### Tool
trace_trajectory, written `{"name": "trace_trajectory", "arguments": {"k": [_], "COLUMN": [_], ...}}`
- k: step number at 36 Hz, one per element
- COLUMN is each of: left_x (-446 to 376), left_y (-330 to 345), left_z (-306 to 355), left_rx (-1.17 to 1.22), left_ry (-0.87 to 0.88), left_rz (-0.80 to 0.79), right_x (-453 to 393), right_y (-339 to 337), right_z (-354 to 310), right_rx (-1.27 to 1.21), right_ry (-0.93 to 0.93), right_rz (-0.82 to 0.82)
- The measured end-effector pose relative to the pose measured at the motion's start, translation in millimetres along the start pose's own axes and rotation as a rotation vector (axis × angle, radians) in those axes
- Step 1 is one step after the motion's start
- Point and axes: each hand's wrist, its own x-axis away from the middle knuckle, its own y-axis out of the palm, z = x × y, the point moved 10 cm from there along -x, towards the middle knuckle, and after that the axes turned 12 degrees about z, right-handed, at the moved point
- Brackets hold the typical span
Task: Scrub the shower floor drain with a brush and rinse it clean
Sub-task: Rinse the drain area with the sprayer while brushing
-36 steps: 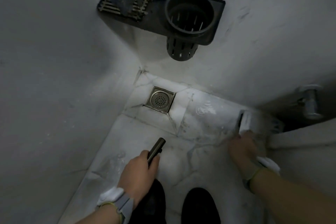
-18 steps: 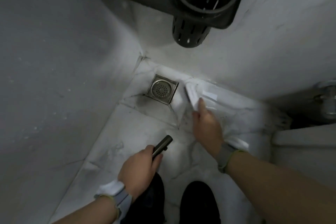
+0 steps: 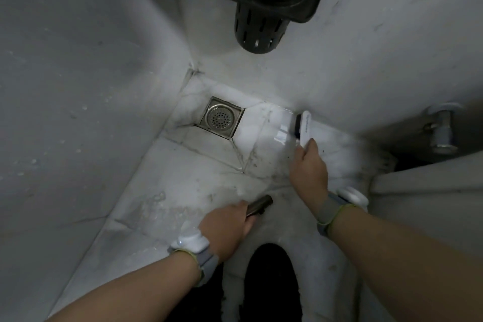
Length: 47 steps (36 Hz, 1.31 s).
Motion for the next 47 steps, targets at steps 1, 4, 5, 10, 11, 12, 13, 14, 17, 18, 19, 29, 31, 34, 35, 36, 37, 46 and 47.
{"name": "trace_trajectory", "arguments": {"k": [1, 4, 5, 10, 11, 12, 13, 14, 17, 18, 19, 29, 31, 34, 35, 36, 37, 46, 47], "left_x": [0.2, 5.1, 5.7, 5.9, 6.3, 7.2, 6.5, 5.9, 6.3, 5.9, 5.5, 1.9, 3.6, 6.3, 7.5, 7.8, 8.3, 14.6, 12.7], "left_y": [-0.7, -5.5, -6.1, -13.5, -15.7, -17.1, -17.2, -15.7, -13.2, -12.8, -14.9, -65.1, -66.5, -62.8, -61.9, -63.5, -67.8, -93.5, -95.1], "left_z": [-6.1, -24.8, -27.1, -46.4, -48.3, -51.3, -54.2, -57.5, -56.1, -54.6, -56.8, -128.0, -130.8, -134.9, -136.0, -140.5, -146.3, -190.9, -194.6], "left_rx": [-0.002, 0.036, 0.049, 0.074, 0.065, 0.059, 0.059, 0.064, 0.08, 0.077, 0.061, 0.024, 0.027, 0.02, 0.023, 0.043, 0.06, 0.112, 0.1], "left_ry": [-0.027, -0.094, -0.11, -0.231, -0.237, -0.241, -0.249, -0.254, -0.254, -0.248, -0.254, -0.396, -0.409, -0.427, -0.44, -0.46, -0.484, -0.619, -0.62], "left_rz": [0.003, 0.043, 0.053, 0.107, 0.116, 0.122, 0.126, 0.125, 0.143, 0.139, 0.132, 0.238, 0.261, 0.215, 0.197, 0.188, 0.183, 0.187, 0.195], "right_x": [1.8, 9.3, 10.7, 22.8, 24.6, 26.7, 28.1, 28.3, 30.2, 31.0, 32.3, 52.3, 53.4, 45.0, 39.1, 33.1, 27.1, 6.9, 4.7], "right_y": [-0.1, 3.3, 3.2, 15.5, 16.2, 17.2, 16.7, 17.5, 8.1, 5.6, 4.6, 58.7, 60.7, 67.5, 67.9, 68.8, 69.3, 74.6, 83.0], "right_z": [-1.3, -1.4, -0.2, -1.5, -2.3, -3.1, -3.1, -1.3, 3.0, 5.8, 7.2, -67.5, -76.5, -82.6, -83.0, -87.8, -94.1, -137.8, -138.6], "right_rx": [-0.003, -0.035, -0.028, -0.019, -0.029, -0.041, -0.033, -0.03, -0.009, -0.007, -0.024, 0.053, 0.092, 0.211, 0.269, 0.327, 0.382, 0.453, 0.435], "right_ry": [-0.006, 0.004, 0.004, -0.02, -0.021, -0.022, -0.022, -0.016, -0.006, -0.012, -0.004, -0.253, -0.313, -0.415, -0.45, -0.486, -0.527, -0.639, -0.6], "right_rz": [-0.01, -0.056, -0.07, -0.15, -0.165, -0.184, -0.206, -0.222, -0.243, -0.247, -0.252, -0.492, -0.524, -0.583, -0.595, -0.603, -0.602, -0.518, -0.521]}}
